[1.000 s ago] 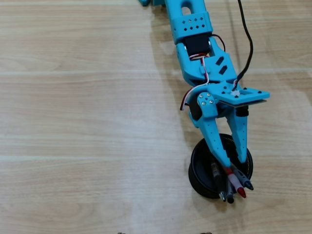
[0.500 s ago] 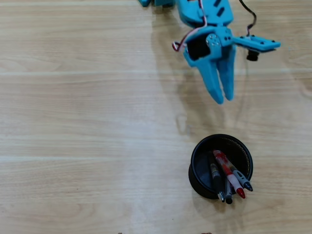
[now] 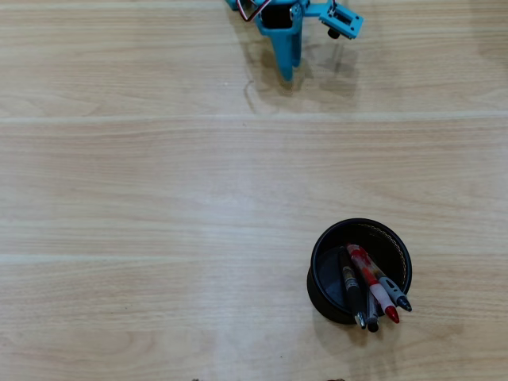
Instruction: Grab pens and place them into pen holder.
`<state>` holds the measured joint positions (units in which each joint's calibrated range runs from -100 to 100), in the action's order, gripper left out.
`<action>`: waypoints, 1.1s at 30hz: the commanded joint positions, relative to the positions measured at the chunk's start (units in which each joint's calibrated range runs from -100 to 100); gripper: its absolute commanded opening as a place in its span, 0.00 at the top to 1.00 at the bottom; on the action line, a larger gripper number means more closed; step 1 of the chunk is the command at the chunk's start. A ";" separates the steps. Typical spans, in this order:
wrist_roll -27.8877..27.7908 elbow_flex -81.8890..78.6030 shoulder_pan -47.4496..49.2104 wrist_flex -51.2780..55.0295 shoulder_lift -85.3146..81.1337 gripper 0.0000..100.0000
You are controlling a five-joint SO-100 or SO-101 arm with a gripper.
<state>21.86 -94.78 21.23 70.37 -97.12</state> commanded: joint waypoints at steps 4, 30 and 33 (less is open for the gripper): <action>-1.84 0.21 5.54 2.99 -2.37 0.84; -1.42 0.12 7.72 3.07 -2.37 0.84; -1.42 0.12 7.72 3.07 -2.37 0.84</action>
<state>20.76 -94.78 29.08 71.75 -99.07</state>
